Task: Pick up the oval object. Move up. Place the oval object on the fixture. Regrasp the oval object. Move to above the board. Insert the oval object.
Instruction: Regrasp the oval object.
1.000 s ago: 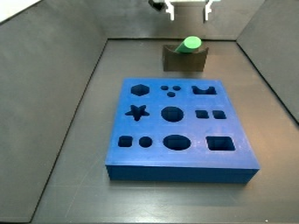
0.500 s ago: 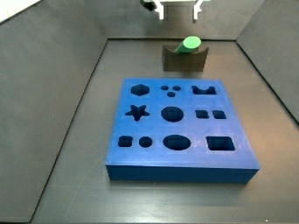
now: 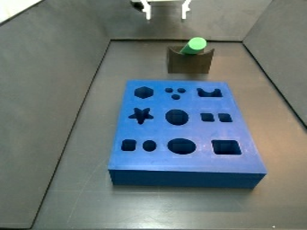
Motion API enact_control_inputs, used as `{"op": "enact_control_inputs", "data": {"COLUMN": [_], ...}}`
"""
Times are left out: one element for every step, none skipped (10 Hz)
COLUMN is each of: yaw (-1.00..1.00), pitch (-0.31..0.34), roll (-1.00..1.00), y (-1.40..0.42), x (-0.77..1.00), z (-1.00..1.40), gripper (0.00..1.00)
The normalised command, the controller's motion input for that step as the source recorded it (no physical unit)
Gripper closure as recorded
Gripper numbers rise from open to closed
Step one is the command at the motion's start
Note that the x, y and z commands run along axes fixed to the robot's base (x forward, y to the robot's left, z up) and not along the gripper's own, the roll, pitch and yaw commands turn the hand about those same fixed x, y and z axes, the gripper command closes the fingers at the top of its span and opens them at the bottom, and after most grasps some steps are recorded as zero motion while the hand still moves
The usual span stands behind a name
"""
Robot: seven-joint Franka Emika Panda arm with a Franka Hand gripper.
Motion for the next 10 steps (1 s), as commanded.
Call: {"op": "enact_control_inputs", "data": {"yaw": [-0.88,-0.88,-0.87,-0.87,-0.87,-0.87,-0.87,-0.87,-0.86,-0.87], "pitch": [0.005,0.002,-0.02,-0.044,-0.072,-0.093,-0.121,-0.134,-0.158,-0.177], "roll": [1.0,1.0,1.0,1.0,1.0,1.0,1.0,1.0,1.0,1.0], "y": [-1.0,-1.0,-1.0,-1.0,-1.0,-0.95,-0.68,-0.54,-0.27,-0.05], "x": [-0.41,-0.33,-0.24,-0.18,-0.16,-0.15,-0.11,-0.09,-0.06,-0.05], "z": [-0.27,-0.27,-0.2,-0.17,-0.16,-0.11,-0.05,-0.03,-0.01,0.0], "gripper": [0.0,0.0,0.0,0.0,0.0,0.0,0.0,0.0,0.0,0.0]}}
